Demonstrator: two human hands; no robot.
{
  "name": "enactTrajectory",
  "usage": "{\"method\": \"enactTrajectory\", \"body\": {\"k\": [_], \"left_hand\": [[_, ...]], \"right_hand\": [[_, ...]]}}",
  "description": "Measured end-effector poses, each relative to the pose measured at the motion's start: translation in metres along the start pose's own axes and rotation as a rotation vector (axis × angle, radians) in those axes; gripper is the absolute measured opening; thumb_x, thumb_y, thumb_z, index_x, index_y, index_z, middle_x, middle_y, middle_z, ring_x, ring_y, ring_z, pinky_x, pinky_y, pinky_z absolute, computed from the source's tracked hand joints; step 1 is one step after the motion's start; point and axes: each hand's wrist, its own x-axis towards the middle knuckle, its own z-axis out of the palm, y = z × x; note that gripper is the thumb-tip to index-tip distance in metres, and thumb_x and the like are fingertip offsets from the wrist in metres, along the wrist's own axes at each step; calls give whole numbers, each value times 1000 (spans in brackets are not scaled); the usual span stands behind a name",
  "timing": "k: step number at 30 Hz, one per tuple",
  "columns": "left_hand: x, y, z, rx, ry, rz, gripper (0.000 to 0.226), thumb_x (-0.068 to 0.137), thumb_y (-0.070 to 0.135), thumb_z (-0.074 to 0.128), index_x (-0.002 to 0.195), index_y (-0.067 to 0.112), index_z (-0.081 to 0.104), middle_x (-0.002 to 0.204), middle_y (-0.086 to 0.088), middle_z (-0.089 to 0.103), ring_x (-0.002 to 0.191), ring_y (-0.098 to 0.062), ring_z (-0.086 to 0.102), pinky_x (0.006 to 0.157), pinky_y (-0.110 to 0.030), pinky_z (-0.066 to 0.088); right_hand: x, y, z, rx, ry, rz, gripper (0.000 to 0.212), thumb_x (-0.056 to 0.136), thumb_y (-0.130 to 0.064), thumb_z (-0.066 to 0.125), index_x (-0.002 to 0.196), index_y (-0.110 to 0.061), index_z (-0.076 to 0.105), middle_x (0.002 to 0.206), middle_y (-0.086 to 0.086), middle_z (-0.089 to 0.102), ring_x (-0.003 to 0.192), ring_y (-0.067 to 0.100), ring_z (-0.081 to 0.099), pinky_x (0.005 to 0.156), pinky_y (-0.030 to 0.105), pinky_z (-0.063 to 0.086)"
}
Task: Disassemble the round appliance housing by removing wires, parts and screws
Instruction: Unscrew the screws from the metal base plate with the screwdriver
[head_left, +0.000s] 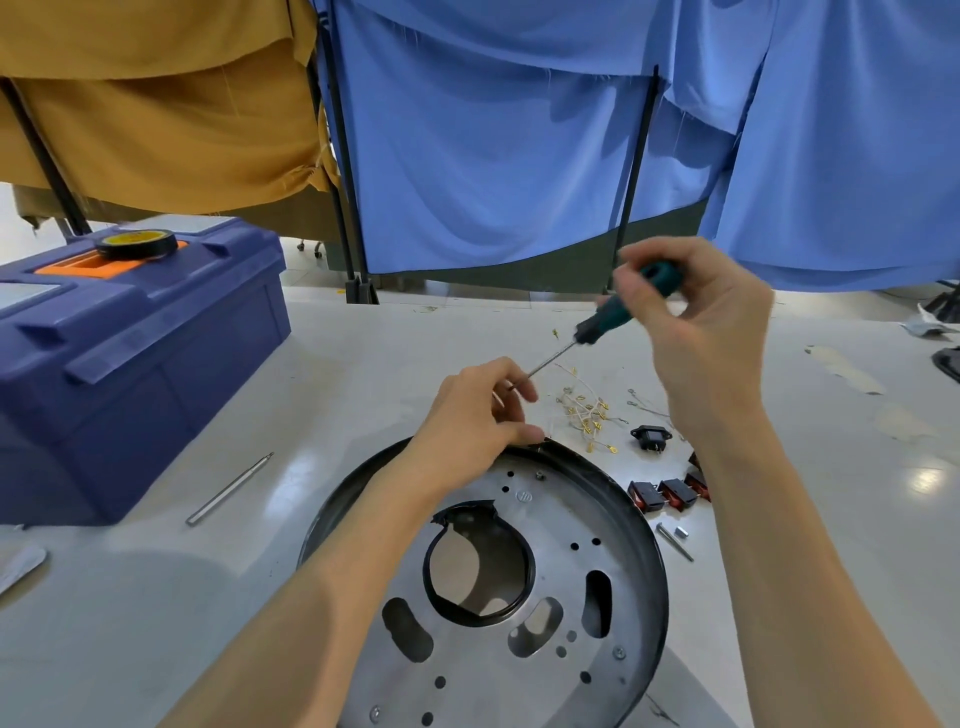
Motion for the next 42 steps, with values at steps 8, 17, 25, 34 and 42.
{"method": "enactTrajectory", "body": {"k": [8,17,25,34,42], "left_hand": [[-1,-2,7,421,-223,-33,26,72,27,81,97,24,72,85,6,67,55,-1,54,64,-26,46],[-4,2,16,681,-237,49,22,81,40,70,97,25,70,98,0,62,91,-23,57,64,-29,31],[-3,-1,23,683,-240,65,16,87,30,65,97,20,72,112,-2,62,98,-27,58,72,-31,39],[-8,7,32,1029,-311,231,13,96,12,50,103,6,59,119,-13,53,93,-33,57,63,-35,31],[-15,18,40,1235,-366,279,48,77,-13,59,122,0,51,135,-31,38,99,-30,58,65,-31,37]], "right_hand": [[2,16,-9,-398,-237,48,28,95,-4,51,95,-19,74,91,13,56,56,2,41,57,12,33],[-22,52,16,-700,-827,329,21,92,-28,64,80,-12,71,60,-7,44,55,5,39,52,18,29],[-31,64,25,-647,-836,341,53,99,-28,51,49,-13,41,50,2,37,52,16,30,54,29,28],[-39,68,32,-576,-813,355,51,101,-35,47,60,-5,37,56,6,29,55,17,22,47,23,22],[-40,74,31,-514,-813,415,52,101,-32,46,58,-9,30,55,4,31,58,15,28,61,28,30]]}}
